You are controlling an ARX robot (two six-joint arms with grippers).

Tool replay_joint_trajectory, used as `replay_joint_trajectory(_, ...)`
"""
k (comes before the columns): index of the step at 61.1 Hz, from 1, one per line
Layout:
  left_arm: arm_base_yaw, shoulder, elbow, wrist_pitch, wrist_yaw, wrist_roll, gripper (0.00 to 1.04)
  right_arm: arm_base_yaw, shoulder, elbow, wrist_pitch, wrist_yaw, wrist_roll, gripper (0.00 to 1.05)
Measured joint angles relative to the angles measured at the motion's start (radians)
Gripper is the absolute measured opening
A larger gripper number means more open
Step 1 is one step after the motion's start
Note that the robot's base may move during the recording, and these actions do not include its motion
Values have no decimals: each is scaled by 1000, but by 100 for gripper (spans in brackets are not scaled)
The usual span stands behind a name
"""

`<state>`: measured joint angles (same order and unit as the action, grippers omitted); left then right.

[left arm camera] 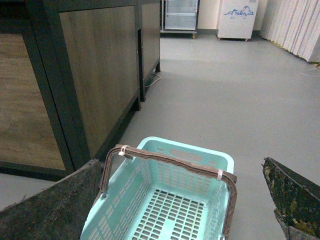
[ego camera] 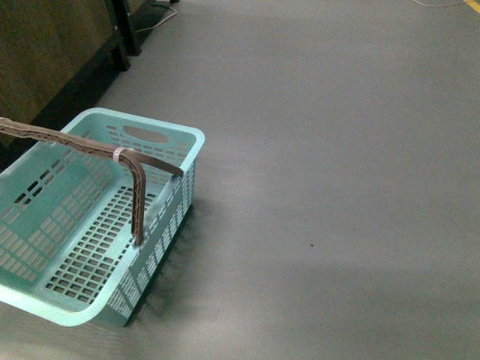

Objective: Pick lemon and mango into basket

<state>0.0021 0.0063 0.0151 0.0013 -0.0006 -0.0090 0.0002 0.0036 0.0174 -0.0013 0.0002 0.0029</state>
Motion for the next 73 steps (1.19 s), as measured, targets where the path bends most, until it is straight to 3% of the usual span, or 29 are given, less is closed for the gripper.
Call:
replay_joint_trajectory(27, -3, 3, 2, -6, -10, -5, 98, 0, 0, 0, 0, 0, 0, 96)
replay_joint_trajectory(32, -55, 121, 81, -212, -157, -188, 98, 0, 0, 0, 0, 0, 0, 96)
replay_joint_trajectory(36, -40, 249, 113, -257, -132, -383, 98, 0, 0, 0, 0, 0, 0, 96)
replay_joint_trajectory(43, 57, 420, 138, -126, -10, -599, 98, 0, 0, 0, 0, 0, 0, 96)
replay_joint_trajectory(53, 239, 906, 230, 226, 110, -856, 98, 0, 0, 0, 0, 0, 0, 96)
replay_joint_trajectory(62, 256, 1320, 332, 449, 112, -999, 98, 0, 0, 0, 0, 0, 0, 96)
replay_joint_trajectory(73, 228, 1701, 505, 534, 89, -1074, 98, 0, 0, 0, 0, 0, 0, 96)
